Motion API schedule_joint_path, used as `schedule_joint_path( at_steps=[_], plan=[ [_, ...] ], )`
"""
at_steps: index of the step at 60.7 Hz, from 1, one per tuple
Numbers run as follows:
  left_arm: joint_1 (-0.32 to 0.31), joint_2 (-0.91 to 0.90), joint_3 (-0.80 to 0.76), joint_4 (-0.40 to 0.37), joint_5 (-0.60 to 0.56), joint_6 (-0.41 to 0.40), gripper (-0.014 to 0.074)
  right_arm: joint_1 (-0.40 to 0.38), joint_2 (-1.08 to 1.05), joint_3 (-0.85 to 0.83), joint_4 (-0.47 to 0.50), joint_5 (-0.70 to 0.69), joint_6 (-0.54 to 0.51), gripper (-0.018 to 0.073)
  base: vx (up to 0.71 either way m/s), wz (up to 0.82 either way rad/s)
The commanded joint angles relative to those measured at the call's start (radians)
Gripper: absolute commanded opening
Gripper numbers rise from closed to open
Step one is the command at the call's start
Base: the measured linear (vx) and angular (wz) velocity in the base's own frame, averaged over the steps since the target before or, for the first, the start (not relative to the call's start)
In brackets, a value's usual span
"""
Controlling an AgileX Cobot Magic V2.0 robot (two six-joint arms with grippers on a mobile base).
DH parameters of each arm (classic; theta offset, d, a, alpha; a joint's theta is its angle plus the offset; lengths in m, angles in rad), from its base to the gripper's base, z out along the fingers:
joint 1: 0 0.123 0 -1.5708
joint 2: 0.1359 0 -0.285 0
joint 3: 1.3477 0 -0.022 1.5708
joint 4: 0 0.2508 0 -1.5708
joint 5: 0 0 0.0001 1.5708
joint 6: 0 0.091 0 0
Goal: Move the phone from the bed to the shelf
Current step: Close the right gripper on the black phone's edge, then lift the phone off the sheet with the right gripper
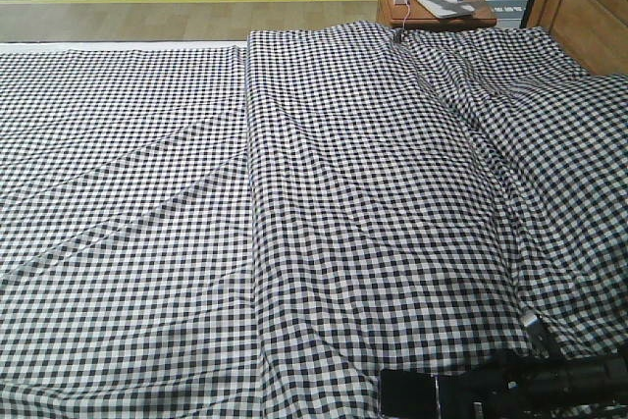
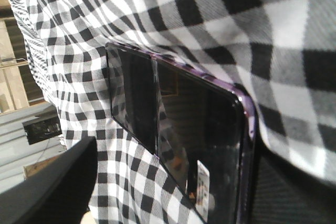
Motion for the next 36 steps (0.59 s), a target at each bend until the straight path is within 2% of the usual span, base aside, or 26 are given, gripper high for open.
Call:
schedule_joint_path(
  at_steps=[1,12,19,29,36],
  plan=[
    [-0.004,-0.006,0.003,-0.009,-0.074,-0.004,0.0001,0.001,-0.045,-0.001,0.009,0.091,-0.021,0.0517,0.00,0.00],
    [-0.004,-0.006,0.003,-0.009,-0.074,-0.004,0.0001,0.001,-0.045,-0.001,0.010,0.092,-0.024,0.0506,0.00,0.00],
    [-0.004,-0.006,0.003,-0.009,-0.074,-0.004,0.0001,0.001,-0.045,-0.001,0.010,0.088,-0.024,0.0456,0.00,0.00],
    [-0.004,-0.006,0.003,-0.009,-0.074,-0.004,0.0001,0.001,-0.045,-0.001,0.010,0.087,-0.025,0.0276,0.00,0.00],
    [-0.004,-0.006,0.003,-0.009,-0.074,-0.004,0.0001,0.000,-0.045,-0.001,0.010,0.088,-0.029,0.0102,0.00,0.00]
  ],
)
